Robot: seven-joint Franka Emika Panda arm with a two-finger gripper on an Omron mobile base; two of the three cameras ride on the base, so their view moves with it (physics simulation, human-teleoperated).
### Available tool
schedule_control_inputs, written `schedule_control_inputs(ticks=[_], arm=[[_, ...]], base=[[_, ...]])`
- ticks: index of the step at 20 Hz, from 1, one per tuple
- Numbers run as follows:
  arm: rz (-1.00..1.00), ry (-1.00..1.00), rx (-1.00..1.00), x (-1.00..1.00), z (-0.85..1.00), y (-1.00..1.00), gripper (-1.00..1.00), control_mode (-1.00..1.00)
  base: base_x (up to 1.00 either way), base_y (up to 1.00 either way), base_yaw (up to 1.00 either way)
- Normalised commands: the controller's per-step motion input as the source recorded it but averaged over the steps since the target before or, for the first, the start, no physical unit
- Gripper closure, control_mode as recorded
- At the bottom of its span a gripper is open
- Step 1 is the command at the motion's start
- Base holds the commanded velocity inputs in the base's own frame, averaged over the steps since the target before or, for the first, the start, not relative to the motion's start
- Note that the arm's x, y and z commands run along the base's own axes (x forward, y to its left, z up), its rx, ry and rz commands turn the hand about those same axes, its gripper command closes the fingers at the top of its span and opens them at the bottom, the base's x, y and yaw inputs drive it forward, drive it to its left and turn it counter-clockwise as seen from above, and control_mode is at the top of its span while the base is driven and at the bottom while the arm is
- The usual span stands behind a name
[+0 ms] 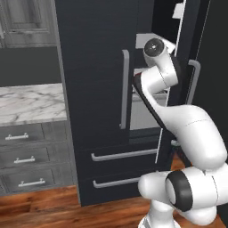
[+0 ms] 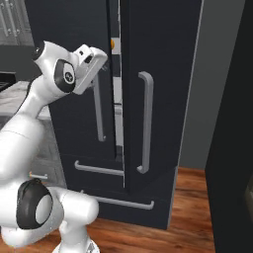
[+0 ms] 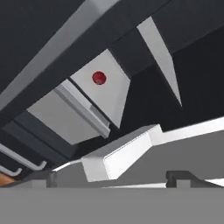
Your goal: Retrieve the orange and pear from the fridge and place them into the bowl on the dining table.
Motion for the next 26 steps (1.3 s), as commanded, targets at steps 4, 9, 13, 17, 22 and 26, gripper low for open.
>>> schedule_control_inputs(ticks=[4,9,13,17,22,26], arm=[[0.09,0.17,-0.01,1.00,-0.01,-0.63,-1.00,-1.00],[0.07,0.07,-0.07,0.91,-0.04,-0.48,-1.00,-1.00],[-0.08,0.00,-0.13,-0.51,-0.02,-0.67,-1.00,-1.00],[-0.22,-0.03,-0.03,-1.00,0.00,-0.86,-1.00,-1.00],[-0.22,-0.12,0.00,-1.00,0.00,-0.75,-1.00,-1.00],[-0.12,-0.06,0.06,-0.44,0.00,-0.55,-1.00,-1.00]], base=[[0.00,0.00,0.00],[0.00,0.00,0.00],[0.00,0.00,0.00],[0.00,0.00,0.00],[0.00,0.00,0.00],[0.00,0.00,0.00]])
